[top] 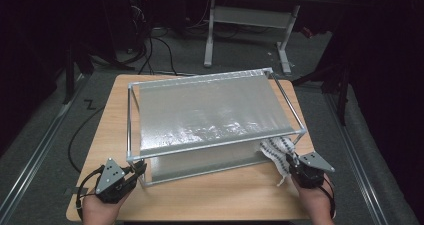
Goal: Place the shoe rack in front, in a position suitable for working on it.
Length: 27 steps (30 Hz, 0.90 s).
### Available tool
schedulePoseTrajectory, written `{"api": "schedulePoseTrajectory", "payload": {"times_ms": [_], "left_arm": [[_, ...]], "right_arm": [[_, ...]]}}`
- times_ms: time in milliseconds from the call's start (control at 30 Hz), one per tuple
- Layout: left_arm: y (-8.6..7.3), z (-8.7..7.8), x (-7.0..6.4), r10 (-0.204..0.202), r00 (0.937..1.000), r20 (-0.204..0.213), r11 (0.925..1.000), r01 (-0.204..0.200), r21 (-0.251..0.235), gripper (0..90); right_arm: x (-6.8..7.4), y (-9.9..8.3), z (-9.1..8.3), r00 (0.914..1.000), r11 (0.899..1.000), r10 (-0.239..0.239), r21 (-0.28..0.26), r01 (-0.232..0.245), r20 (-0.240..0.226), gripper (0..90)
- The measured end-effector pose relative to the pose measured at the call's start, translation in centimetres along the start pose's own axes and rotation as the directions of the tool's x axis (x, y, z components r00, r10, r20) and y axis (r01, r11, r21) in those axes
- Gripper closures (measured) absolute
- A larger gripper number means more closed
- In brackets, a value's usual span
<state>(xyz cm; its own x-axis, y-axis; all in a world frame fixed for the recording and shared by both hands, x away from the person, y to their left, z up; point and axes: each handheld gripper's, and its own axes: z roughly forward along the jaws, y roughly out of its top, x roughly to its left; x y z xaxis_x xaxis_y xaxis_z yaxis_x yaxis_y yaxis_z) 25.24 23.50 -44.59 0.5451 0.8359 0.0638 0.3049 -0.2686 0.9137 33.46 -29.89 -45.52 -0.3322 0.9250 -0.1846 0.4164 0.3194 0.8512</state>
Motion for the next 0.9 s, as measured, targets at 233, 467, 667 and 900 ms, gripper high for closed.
{"api": "schedulePoseTrajectory", "payload": {"times_ms": [233,467,667,900], "left_arm": [[0.0,0.1,0.0,-0.001,1.0,0.002,1.0,0.001,-0.005,79.6],[0.0,0.1,0.0,0.003,1.0,-0.001,1.0,-0.003,-0.003,79.6],[0.0,0.1,0.0,0.003,1.0,0.001,1.0,-0.003,-0.004,79.6],[0.0,0.1,0.0,0.006,1.0,0.0,1.0,-0.006,-0.003,79.5]], "right_arm": [[-0.3,2.0,-2.0,0.9994,0.995,0.008,-0.104,-0.005,0.032,76.7],[-0.5,3.2,-3.6,0.9987,0.985,0.011,-0.172,-0.002,0.049,76.6],[-0.7,3.2,-3.5,0.9987,0.986,0.017,-0.167,-0.009,0.048,76.7],[-0.6,2.7,-2.9,0.9989,0.99,0.012,-0.143,-0.005,0.044,76.7]]}}
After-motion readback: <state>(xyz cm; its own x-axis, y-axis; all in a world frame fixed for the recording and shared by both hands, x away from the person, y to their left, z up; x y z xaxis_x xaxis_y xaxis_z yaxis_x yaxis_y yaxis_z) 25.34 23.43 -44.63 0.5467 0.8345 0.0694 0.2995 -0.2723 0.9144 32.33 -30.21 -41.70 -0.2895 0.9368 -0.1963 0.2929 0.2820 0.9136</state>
